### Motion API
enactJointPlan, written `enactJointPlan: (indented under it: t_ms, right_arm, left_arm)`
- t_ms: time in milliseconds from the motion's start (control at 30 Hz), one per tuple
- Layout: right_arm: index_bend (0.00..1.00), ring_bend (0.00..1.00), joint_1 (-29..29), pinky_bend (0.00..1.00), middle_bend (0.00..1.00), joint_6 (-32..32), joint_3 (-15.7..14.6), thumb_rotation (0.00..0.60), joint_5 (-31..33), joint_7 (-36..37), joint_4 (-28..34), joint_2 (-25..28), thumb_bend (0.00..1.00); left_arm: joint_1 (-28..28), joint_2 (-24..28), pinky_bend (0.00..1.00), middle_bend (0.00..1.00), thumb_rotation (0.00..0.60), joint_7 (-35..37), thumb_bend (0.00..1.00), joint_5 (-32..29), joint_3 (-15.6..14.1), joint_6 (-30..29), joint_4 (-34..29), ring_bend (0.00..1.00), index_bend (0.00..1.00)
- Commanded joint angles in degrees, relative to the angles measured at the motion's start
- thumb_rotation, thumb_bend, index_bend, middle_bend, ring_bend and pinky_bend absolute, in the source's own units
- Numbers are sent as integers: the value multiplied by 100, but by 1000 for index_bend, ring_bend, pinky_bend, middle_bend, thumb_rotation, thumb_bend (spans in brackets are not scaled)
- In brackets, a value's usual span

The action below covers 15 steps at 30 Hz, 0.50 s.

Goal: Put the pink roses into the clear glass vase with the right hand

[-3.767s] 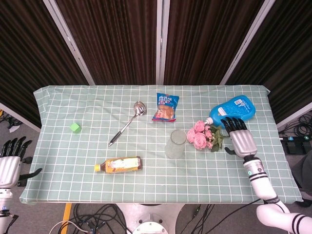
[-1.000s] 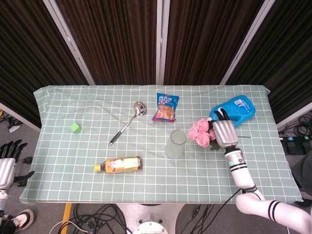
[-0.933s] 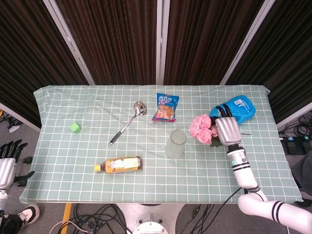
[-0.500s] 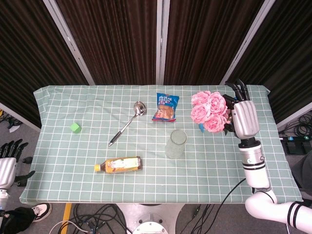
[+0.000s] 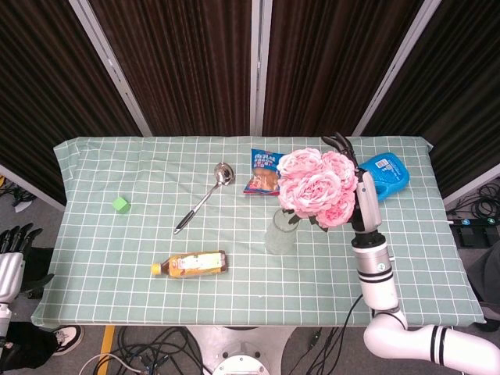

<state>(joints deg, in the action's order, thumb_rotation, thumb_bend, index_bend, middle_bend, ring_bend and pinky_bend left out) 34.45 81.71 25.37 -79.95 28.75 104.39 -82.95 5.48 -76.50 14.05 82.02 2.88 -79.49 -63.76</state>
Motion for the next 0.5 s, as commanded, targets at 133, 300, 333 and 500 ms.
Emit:
enactJointPlan:
  t_ms: [133, 300, 333, 500]
  right_arm:
    - [641, 138, -4, 0, 581, -117, -16, 600, 233, 258, 284, -137, 209]
    - [640, 139, -76, 0, 581, -506, -97, 600, 514, 799, 506, -28, 209]
    - [640, 139, -76, 0, 581, -567, -104, 600, 531, 855, 495, -9, 208]
    - [633, 138, -79, 0, 581, -617, -124, 600, 587, 826, 352, -89, 207]
  left_arm:
    - [4, 7, 39, 47, 600, 54, 0, -19, 30, -6, 15, 0, 136]
    - [10, 14, 39, 47, 600, 42, 0, 7, 15, -3, 13, 0, 136]
    - [8, 14, 38, 47, 600, 40, 0, 6, 14, -3, 13, 0, 136]
    - [5, 18, 39, 47, 600, 74, 0, -31, 36, 12, 7, 0, 136]
